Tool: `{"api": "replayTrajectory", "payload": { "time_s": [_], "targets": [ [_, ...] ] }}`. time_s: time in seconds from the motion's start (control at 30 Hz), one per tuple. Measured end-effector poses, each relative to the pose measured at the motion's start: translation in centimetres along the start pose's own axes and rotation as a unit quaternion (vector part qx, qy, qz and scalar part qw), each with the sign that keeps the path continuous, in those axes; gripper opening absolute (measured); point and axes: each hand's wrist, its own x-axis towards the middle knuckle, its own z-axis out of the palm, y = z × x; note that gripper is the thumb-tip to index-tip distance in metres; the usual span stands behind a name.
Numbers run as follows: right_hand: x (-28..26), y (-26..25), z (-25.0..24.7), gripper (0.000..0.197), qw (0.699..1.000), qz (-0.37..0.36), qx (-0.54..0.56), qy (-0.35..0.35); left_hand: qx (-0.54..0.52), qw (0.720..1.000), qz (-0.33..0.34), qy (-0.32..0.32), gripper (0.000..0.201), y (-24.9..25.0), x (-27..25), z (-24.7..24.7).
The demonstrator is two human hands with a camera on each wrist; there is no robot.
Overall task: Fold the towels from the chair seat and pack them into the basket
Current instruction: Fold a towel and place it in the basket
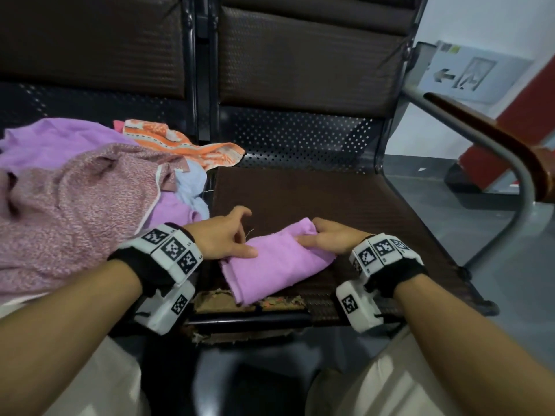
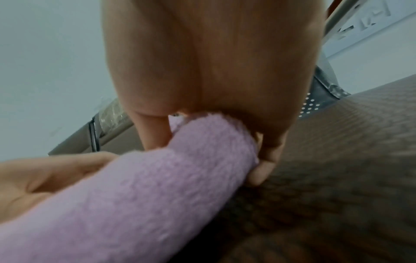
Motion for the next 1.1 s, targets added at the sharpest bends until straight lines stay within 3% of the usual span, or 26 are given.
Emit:
{"api": "replayTrajectory", "payload": {
  "time_s": [0.1, 0.17, 0.23, 0.33, 0.37, 0.53, 0.73, 0.9, 1.1],
  "targets": [
    [-1.4, -2.3, 0.1, 0.032, 0.991, -0.103, 0.067, 0.049, -0.037, 0.998, 0.028, 0.033, 0.120, 0.5, -1.2, 0.5],
    [-3.0, -4.1, -0.1, 0.029, 0.974, -0.185, 0.118, 0.062, -0.047, 0.996, 0.065, 0.040, 0.130, 1.3, -1.8, 0.3],
    [-4.8, -5.7, -0.7, 0.032, 0.956, -0.245, 0.147, 0.069, -0.072, 0.992, 0.089, 0.058, 0.116, 2.1, -2.2, -0.1],
    [-8.1, -7.2, -2.7, 0.037, 0.945, -0.279, 0.135, 0.109, -0.101, 0.982, 0.101, 0.127, 0.059, 3.9, -3.1, -0.1],
    [-9.2, -7.5, -3.5, 0.038, 0.943, -0.279, 0.129, 0.131, -0.098, 0.979, 0.101, 0.151, 0.050, 4.6, -3.4, -0.2],
    [-15.0, -6.6, -7.9, 0.033, 0.910, -0.258, 0.116, 0.302, -0.033, 0.973, 0.130, 0.189, 0.045, 10.3, -4.8, -2.2],
    [-23.2, -0.8, -11.8, 0.025, 0.831, -0.206, 0.210, 0.472, 0.050, 0.950, 0.188, 0.245, 0.024, 19.7, -5.1, -3.4],
    [-28.7, 7.9, -11.0, 0.024, 0.776, -0.143, 0.297, 0.537, 0.104, 0.945, 0.253, 0.177, 0.020, 28.5, -3.0, 1.0],
    [-32.5, 20.1, -4.4, 0.026, 0.764, -0.017, 0.350, 0.542, 0.149, 0.961, 0.231, -0.019, 0.027, 33.4, 0.2, 11.3]
  ]
}}
